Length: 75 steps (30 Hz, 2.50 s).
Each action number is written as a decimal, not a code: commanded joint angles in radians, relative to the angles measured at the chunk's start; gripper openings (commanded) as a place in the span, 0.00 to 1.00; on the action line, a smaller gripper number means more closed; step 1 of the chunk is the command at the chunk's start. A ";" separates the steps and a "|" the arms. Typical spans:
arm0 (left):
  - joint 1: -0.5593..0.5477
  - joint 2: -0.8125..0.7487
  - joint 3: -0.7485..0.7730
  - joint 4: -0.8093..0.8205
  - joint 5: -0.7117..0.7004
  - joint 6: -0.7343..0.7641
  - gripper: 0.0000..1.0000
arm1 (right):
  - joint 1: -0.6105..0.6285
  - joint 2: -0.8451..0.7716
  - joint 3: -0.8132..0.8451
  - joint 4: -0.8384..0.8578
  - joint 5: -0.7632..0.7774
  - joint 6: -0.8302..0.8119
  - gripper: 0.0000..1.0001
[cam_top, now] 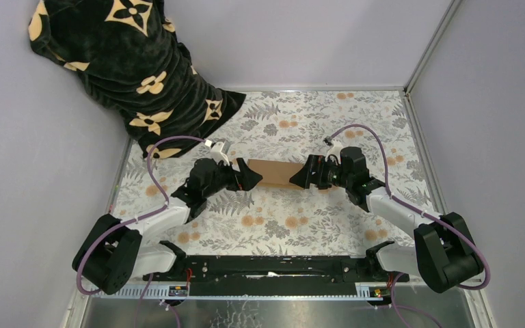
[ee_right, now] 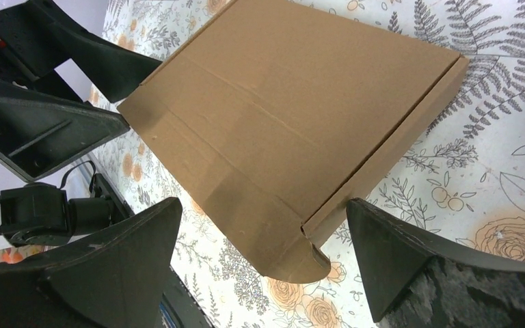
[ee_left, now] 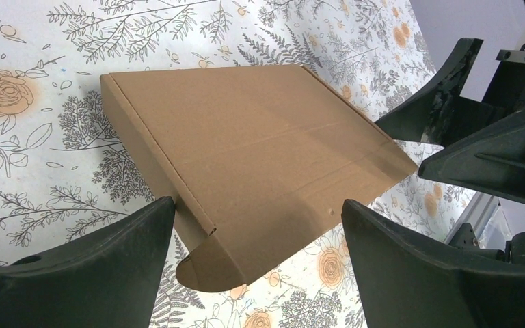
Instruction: Fold the paper box
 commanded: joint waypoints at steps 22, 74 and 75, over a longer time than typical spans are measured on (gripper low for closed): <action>0.004 -0.072 0.057 -0.057 0.067 -0.047 0.99 | -0.003 -0.092 0.072 -0.048 -0.062 0.048 1.00; -0.001 -0.044 0.173 -0.161 0.145 -0.099 0.99 | -0.006 -0.038 0.177 -0.143 -0.064 0.052 1.00; -0.001 -0.039 0.176 -0.159 0.146 -0.099 0.99 | -0.009 -0.035 0.181 -0.143 -0.064 0.051 1.00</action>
